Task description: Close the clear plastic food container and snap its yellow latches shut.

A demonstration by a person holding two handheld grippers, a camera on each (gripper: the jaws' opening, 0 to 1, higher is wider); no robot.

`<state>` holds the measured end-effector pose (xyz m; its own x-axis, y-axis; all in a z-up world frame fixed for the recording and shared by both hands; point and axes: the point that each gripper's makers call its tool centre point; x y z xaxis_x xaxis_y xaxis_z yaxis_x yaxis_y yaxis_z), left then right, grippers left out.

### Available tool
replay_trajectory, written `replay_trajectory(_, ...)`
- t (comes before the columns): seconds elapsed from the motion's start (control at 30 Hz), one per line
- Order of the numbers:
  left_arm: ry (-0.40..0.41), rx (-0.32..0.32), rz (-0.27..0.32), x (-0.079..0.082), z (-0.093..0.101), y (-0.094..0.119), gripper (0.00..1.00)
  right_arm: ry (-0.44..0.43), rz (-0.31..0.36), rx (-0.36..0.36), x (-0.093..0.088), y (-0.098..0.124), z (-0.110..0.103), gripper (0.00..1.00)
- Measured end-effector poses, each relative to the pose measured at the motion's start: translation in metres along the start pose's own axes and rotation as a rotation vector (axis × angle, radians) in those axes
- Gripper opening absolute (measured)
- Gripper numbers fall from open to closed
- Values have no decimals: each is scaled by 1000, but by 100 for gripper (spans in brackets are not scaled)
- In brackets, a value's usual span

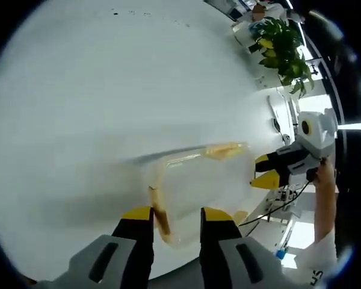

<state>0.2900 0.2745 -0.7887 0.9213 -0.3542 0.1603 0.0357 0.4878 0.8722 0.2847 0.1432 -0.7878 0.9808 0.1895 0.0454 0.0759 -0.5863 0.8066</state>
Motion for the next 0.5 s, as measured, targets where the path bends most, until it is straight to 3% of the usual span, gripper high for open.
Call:
replay_trajectory(0.03, -2, 1, 1, 0, 0, 0, 22, 10, -2, 1, 0, 1, 0, 19)
replay_trajectory(0.1, -98, 17, 26, 4, -1, 0, 23, 16, 1, 4, 0, 1, 0, 19)
replay_trajectory(0.23, -190, 39, 57, 5, -2, 5, 24, 44, 30, 7, 0, 3, 0, 20)
replay_trajectory(0.37, -308, 114, 81, 5, -8, 20, 13, 101, 52, 5, 1, 5, -1, 20)
replay_trajectory(0.5, -426, 154, 206, 19, -3, 39, 28, 175, 58, -29, 2, 13, 1, 12)
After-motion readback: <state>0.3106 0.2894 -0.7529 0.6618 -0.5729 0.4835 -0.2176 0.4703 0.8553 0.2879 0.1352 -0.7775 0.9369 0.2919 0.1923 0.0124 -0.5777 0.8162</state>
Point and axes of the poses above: the point that each gripper's makers call its tool centre point, and the gripper's own axes: y roughly backward along the fingers, z roughly to its right, x roughly out of its top, and after that the axes turned 10 degrees about -y, right-handed
